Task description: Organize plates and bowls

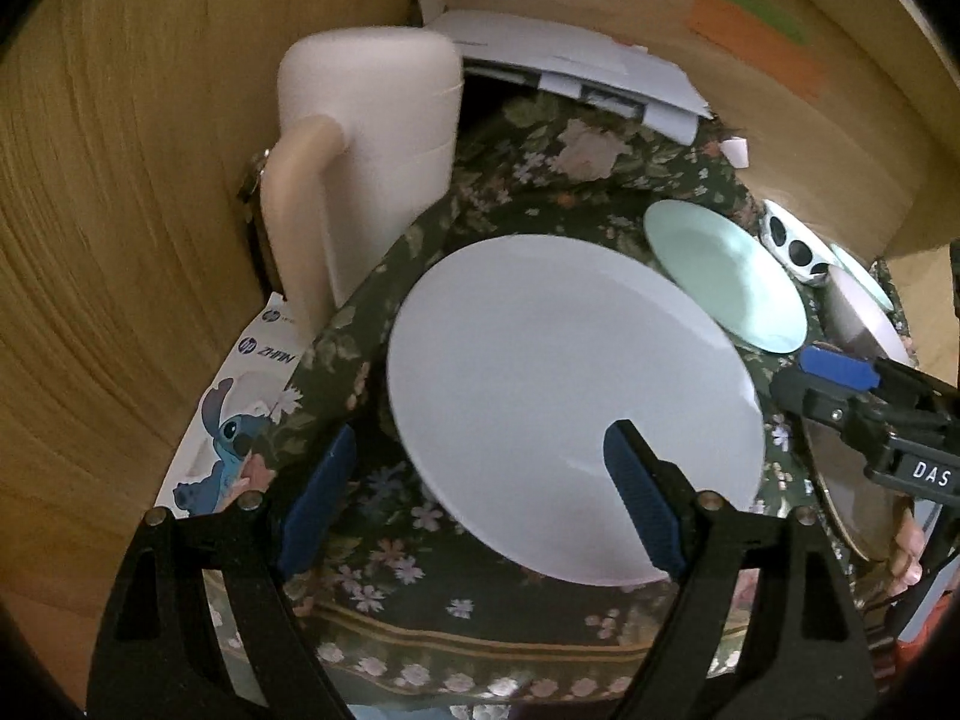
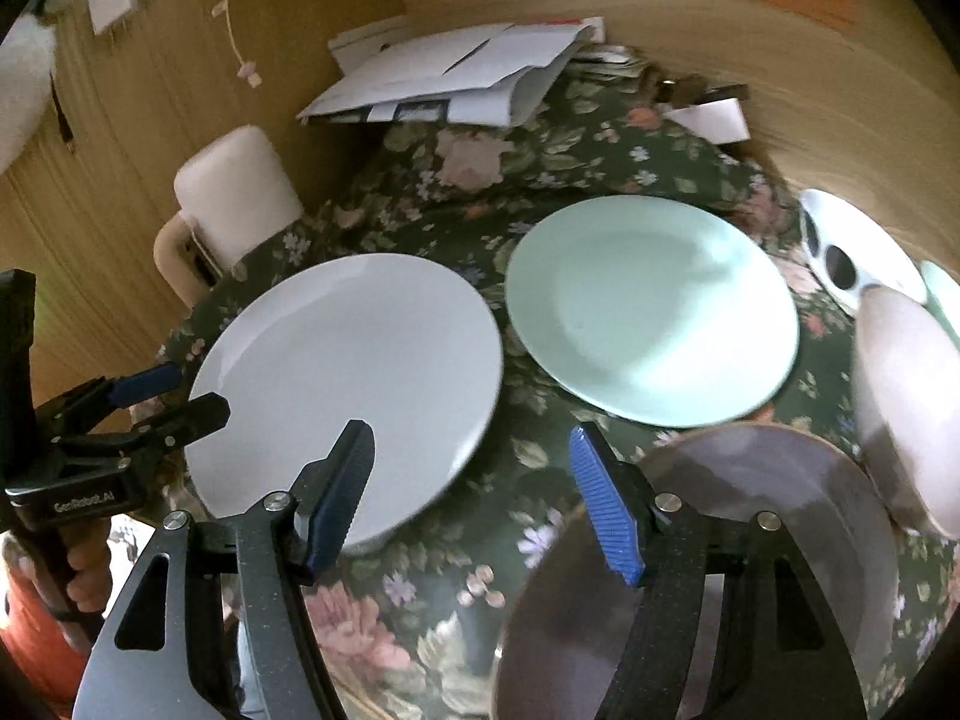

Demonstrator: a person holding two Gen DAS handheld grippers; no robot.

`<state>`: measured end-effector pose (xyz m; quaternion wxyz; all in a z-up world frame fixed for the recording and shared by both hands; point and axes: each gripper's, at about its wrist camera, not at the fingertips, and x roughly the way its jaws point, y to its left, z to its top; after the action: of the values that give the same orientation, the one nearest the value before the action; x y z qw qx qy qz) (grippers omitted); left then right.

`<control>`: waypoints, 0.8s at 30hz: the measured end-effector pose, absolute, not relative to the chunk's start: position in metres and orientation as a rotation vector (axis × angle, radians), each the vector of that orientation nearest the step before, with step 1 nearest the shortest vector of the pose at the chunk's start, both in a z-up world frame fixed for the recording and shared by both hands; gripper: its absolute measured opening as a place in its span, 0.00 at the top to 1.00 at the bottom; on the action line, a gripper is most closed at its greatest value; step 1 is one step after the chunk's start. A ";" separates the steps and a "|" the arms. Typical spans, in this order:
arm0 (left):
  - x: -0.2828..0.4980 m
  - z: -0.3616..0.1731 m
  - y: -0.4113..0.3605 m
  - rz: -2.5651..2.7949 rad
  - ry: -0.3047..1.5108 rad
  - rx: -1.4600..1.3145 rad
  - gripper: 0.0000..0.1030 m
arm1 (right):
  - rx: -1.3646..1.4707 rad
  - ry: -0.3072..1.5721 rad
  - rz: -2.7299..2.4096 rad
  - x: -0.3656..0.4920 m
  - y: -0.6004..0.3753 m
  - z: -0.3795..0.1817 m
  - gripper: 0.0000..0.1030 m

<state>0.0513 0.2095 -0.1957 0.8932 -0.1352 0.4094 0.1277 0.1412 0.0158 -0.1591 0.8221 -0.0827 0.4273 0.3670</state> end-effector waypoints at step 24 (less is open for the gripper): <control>0.075 -0.215 0.222 0.208 0.889 -0.306 0.49 | -0.195 1.066 0.766 0.168 0.059 -0.190 0.57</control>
<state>0.0754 0.2225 -0.2152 0.8863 -0.1471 0.4276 0.1000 0.1677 0.0592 -0.1899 0.7878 -0.0905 0.4949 0.3555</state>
